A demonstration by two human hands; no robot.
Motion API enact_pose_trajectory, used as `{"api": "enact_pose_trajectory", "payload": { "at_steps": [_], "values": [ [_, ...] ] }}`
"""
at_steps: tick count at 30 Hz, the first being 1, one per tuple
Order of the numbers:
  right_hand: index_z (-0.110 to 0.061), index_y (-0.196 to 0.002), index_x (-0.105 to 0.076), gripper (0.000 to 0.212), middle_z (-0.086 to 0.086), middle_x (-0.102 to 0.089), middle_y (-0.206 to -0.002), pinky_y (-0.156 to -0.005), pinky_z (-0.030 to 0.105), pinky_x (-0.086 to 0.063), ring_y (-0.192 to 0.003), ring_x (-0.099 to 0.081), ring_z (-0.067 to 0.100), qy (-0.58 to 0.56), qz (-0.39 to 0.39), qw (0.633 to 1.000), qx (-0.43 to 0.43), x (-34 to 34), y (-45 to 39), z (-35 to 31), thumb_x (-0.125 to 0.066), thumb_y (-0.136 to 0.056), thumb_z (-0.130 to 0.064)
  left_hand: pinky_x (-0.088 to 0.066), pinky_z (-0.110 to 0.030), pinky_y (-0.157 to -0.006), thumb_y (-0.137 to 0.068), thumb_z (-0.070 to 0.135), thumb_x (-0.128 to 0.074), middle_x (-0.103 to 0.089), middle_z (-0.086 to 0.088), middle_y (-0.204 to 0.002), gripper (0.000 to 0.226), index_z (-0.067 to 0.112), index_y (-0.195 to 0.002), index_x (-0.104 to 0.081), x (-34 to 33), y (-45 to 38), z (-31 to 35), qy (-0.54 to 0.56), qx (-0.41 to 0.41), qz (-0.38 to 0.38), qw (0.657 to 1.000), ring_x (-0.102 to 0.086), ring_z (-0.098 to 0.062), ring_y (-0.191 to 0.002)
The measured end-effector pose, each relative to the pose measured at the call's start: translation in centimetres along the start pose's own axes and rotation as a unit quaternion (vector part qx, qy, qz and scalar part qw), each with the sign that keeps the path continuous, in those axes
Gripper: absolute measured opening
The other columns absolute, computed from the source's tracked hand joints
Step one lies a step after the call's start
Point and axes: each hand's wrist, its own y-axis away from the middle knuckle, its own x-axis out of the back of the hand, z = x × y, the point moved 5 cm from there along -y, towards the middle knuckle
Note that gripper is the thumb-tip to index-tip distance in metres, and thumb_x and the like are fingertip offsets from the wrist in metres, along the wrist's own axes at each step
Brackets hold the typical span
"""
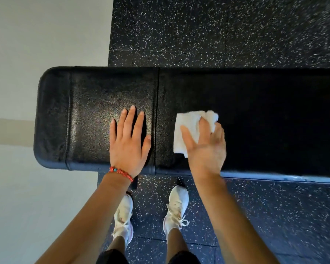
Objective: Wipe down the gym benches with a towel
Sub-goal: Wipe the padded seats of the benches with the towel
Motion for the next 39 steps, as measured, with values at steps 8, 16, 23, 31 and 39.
{"api": "enact_pose_trajectory", "payload": {
  "at_steps": [8, 16, 23, 31, 39],
  "values": [
    [-0.008, -0.096, -0.052, 0.038, 0.020, -0.057, -0.075, -0.050, 0.034, -0.049, -0.061, -0.056, 0.033, 0.019, -0.007, 1.000, 0.004, -0.1, -1.9, 0.9, -0.052, -0.080, -0.043, -0.012, -0.047, -0.112, -0.093, 0.034, -0.035, -0.035, -0.014, -0.148, 0.054, 0.007, -0.139, -0.041, -0.1, -1.8, 3.5, 0.017, -0.025, 0.011, 0.999, -0.025, -0.030, -0.137],
    [-0.007, -0.101, -0.058, 0.042, 0.021, -0.060, -0.083, -0.056, 0.036, -0.050, -0.067, -0.057, 0.034, 0.018, 0.015, 0.999, -0.042, -2.0, -6.0, 0.8, -0.051, -0.082, -0.044, -0.011, -0.049, -0.112, -0.092, 0.035, -0.036, -0.035, -0.015, -0.148, 0.054, 0.008, -0.139, -0.041, -0.9, -2.5, 3.5, 0.005, -0.034, -0.013, 0.999, -0.027, -0.032, -0.137],
    [-0.011, -0.101, -0.045, 0.037, 0.018, -0.057, -0.077, -0.055, 0.035, -0.049, -0.064, -0.055, 0.031, 0.033, -0.033, 0.998, -0.029, 0.2, -0.9, 1.1, -0.053, -0.085, -0.044, -0.011, -0.049, -0.111, -0.089, 0.034, -0.038, -0.037, -0.016, -0.146, 0.054, 0.010, -0.138, -0.037, -0.6, -3.2, 4.1, 0.017, -0.033, -0.018, 0.999, -0.024, -0.030, -0.136],
    [-0.006, -0.087, -0.066, 0.045, 0.017, -0.059, -0.073, -0.051, 0.030, -0.047, -0.058, -0.056, 0.031, 0.018, 0.000, 0.999, -0.036, -4.1, -12.1, -0.7, -0.045, -0.077, -0.044, -0.013, -0.050, -0.112, -0.091, 0.034, -0.036, -0.035, -0.017, -0.147, 0.054, 0.008, -0.138, -0.036, -1.3, -4.9, 5.5, 0.014, -0.067, -0.029, 0.997, -0.023, -0.032, -0.137],
    [0.000, -0.095, -0.062, 0.042, 0.026, -0.059, -0.079, -0.058, 0.041, -0.049, -0.068, -0.057, 0.040, 0.040, -0.014, 0.997, -0.060, -0.8, -13.0, 6.8, -0.060, -0.081, -0.039, -0.013, -0.049, -0.113, -0.090, 0.034, -0.038, -0.035, -0.016, -0.148, 0.055, 0.008, -0.138, -0.038, -1.2, -4.9, 5.7, 0.003, -0.062, -0.027, 0.998, -0.025, -0.032, -0.137]
  ]
}}
